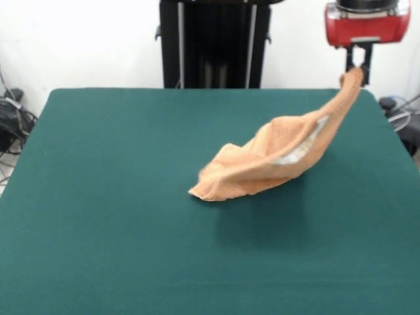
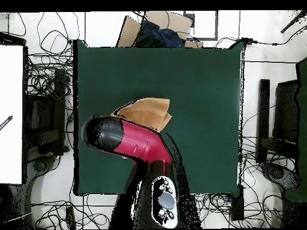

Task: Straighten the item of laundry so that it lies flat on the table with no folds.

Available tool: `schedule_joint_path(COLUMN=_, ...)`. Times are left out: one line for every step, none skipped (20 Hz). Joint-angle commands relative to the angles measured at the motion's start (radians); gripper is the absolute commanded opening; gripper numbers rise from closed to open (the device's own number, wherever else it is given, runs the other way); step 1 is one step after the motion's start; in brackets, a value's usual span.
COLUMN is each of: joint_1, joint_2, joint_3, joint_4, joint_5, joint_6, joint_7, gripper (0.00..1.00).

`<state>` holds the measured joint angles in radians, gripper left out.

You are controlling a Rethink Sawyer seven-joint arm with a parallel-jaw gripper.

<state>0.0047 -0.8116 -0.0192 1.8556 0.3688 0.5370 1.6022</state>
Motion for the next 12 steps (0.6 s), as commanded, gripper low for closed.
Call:
schedule_joint_path(joint_1=0.079, joint_2=0.106, joint_3=-0.121, joint_4=-0.102, joint_5=-0.007, joint_6=0.007, joint_7=0.359, gripper=0.00)
schedule_joint_path(joint_1=0.082, joint_2=0.116, joint_3=-0.126, joint_4=-0.103, joint_5=0.001, joint_6=-0.006, joint_7=0.357, gripper=0.00)
schedule_joint_path(joint_1=0.086, joint_2=0.113, joint_3=-0.126, joint_4=-0.081, joint_5=0.008, joint_6=-0.027, joint_7=0.353, gripper=0.00)
schedule_joint_path(joint_1=0.088, joint_2=0.118, joint_3=-0.126, joint_4=-0.080, joint_5=0.016, joint_6=-0.034, joint_7=0.351, gripper=0.00)
schedule_joint_path(joint_1=0.088, joint_2=0.116, joint_3=-0.123, joint_4=-0.070, joint_5=0.022, joint_6=-0.042, joint_7=0.349, gripper=0.00)
schedule_joint_path(joint_1=0.088, joint_2=0.114, joint_3=-0.119, joint_4=-0.060, joint_5=0.028, joint_6=-0.051, joint_7=0.348, gripper=0.00)
schedule_joint_path(joint_1=0.089, joint_2=0.112, joint_3=-0.115, joint_4=-0.050, joint_5=0.034, joint_6=-0.059, joint_7=0.347, gripper=0.00)
schedule_joint_path(joint_1=0.089, joint_2=0.111, joint_3=-0.111, joint_4=-0.040, joint_5=0.040, joint_6=-0.068, joint_7=0.345, gripper=0.00)
schedule_joint_path(joint_1=0.089, joint_2=0.102, joint_3=-0.108, joint_4=-0.029, joint_5=0.040, joint_6=-0.075, joint_7=0.343, gripper=0.00)
schedule_joint_path(joint_1=0.084, joint_2=0.106, joint_3=-0.103, joint_4=-0.028, joint_5=0.040, joint_6=-0.081, joint_7=0.341, gripper=0.00)
schedule_joint_path(joint_1=0.086, joint_2=0.097, joint_3=-0.101, joint_4=-0.018, joint_5=0.039, joint_6=-0.084, joint_7=0.341, gripper=0.00)
schedule_joint_path(joint_1=0.084, joint_2=0.097, joint_3=-0.100, joint_4=-0.018, joint_5=0.039, joint_6=-0.088, joint_7=0.340, gripper=0.00)
